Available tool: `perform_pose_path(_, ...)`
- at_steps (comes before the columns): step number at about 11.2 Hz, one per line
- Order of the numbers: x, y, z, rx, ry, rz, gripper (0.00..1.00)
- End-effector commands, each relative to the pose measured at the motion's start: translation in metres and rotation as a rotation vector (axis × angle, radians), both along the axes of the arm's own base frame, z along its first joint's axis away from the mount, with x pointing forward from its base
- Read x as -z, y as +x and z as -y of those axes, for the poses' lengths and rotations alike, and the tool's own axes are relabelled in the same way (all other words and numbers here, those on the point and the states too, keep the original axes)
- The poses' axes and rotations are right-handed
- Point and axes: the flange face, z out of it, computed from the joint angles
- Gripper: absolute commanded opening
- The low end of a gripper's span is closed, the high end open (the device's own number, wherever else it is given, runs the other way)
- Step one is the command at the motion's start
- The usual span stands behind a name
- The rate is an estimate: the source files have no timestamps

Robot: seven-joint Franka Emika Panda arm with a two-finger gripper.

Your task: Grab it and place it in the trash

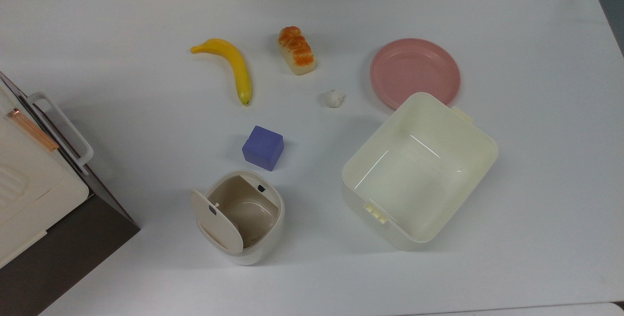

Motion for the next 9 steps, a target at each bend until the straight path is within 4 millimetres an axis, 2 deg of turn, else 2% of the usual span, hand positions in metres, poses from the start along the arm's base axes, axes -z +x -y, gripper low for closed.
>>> perform_pose_path(1,0.0028,-0.0062,-0.0053,-0.029,0.011,-0.015,1.0)
perform_pose_path(9,0.007,-0.0057,-0.0119,-0.041,0.009,-0.023,1.0)
